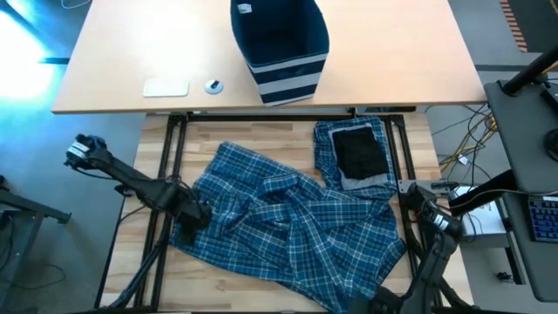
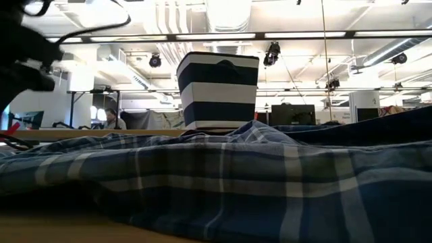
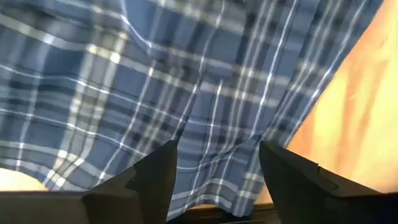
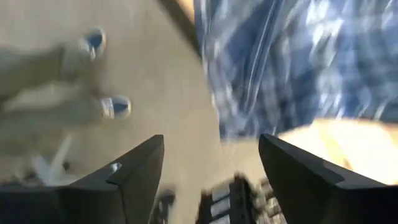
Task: Fold Laundry from Bin
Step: Fold the blue patterned long sleeve
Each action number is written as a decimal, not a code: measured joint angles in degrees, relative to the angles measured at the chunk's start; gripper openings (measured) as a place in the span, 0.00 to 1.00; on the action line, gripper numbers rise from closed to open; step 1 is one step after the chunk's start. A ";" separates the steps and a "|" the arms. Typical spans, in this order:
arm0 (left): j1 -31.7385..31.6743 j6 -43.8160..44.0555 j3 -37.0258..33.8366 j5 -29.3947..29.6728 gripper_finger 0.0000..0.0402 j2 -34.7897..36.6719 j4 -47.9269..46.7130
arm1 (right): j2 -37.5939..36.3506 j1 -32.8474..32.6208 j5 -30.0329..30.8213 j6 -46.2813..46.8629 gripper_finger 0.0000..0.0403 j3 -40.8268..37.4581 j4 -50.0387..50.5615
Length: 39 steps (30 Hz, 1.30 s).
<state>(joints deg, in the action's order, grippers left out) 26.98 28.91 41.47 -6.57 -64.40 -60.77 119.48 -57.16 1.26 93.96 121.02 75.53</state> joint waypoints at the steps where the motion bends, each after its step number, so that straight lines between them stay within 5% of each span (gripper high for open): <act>1: 0.59 -0.28 -0.80 -0.04 0.52 -0.89 0.67 | 0.00 0.66 1.90 -0.04 0.65 0.99 1.11; 5: 3.52 -0.87 -2.88 -0.35 0.48 -5.02 6.66 | 0.00 3.97 7.96 -0.26 0.66 3.72 5.51; 16: 16.63 1.66 -2.99 7.00 0.41 -14.86 19.06 | 0.00 10.08 7.88 -9.45 0.64 4.31 6.08; 24: 17.27 2.55 -2.70 10.12 0.34 -18.75 22.25 | 0.00 10.99 7.71 -11.52 0.63 4.31 6.07; 30: 17.24 4.05 -1.35 9.39 0.03 -17.22 22.18 | 0.00 11.13 7.74 -12.95 0.63 4.31 6.07; 39: 18.73 6.16 3.72 8.59 0.01 -9.42 10.72 | 0.00 14.32 9.11 -20.82 0.63 4.28 4.63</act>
<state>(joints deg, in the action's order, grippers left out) 45.71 35.07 45.19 2.02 -73.82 -50.06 119.48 -42.85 10.38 73.14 125.31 80.16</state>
